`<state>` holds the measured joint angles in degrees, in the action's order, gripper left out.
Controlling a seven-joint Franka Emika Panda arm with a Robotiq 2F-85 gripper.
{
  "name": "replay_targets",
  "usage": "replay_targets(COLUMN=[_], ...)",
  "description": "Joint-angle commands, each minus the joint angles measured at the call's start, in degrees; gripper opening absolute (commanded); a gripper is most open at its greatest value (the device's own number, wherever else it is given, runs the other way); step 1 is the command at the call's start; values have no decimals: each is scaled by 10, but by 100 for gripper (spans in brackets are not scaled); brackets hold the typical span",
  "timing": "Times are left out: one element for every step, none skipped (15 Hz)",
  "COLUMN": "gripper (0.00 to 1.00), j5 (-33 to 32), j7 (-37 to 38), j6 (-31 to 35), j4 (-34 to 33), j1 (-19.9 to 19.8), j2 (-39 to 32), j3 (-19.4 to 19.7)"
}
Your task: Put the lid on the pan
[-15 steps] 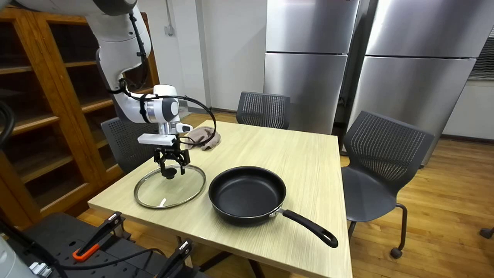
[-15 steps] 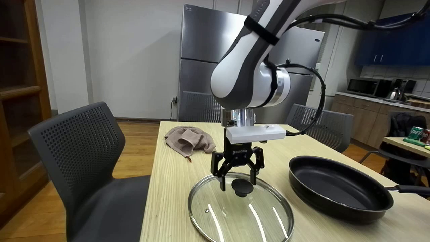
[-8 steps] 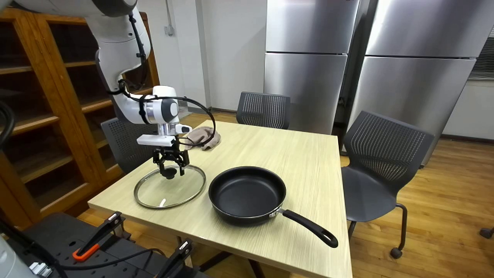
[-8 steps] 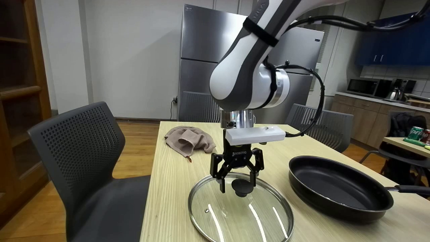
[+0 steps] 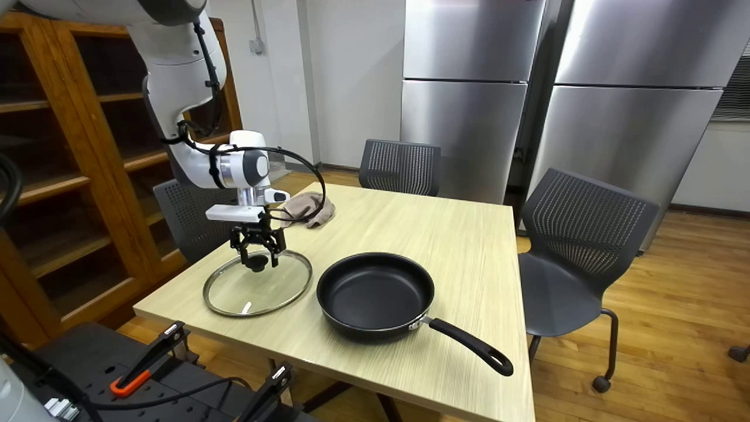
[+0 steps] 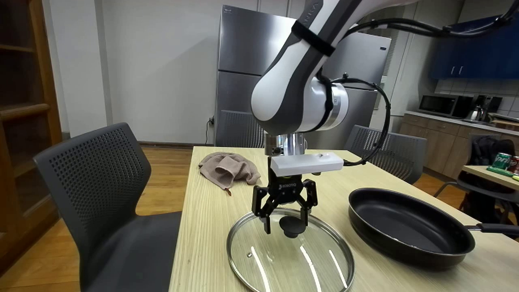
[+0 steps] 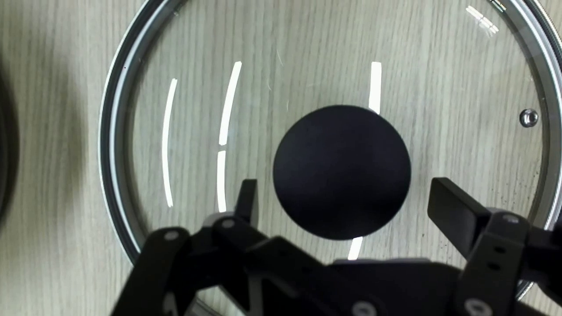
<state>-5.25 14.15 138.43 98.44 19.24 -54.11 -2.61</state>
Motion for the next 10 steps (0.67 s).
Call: replay_targets(gripper=[100, 100, 100, 100, 100, 100, 100, 100, 100, 100], j5=[-6, -6, -5, -6, -6, -6, -5, -5, -5, -4], j7=[-2, -1, -1, 1, 1, 3, 3, 4, 5, 5], j6=[-6, -6, -6, -5, -4, -2, -1, 1, 3, 5], j4=[16, 18, 20, 22, 24, 28, 31, 33, 36, 38], j1=[7, 8, 8, 9, 10, 10, 10, 10, 9, 9], j2=[13, 13, 14, 15, 15, 17, 19, 20, 21, 24], j3=[1, 2, 2, 2, 3, 3, 3, 4, 4, 4])
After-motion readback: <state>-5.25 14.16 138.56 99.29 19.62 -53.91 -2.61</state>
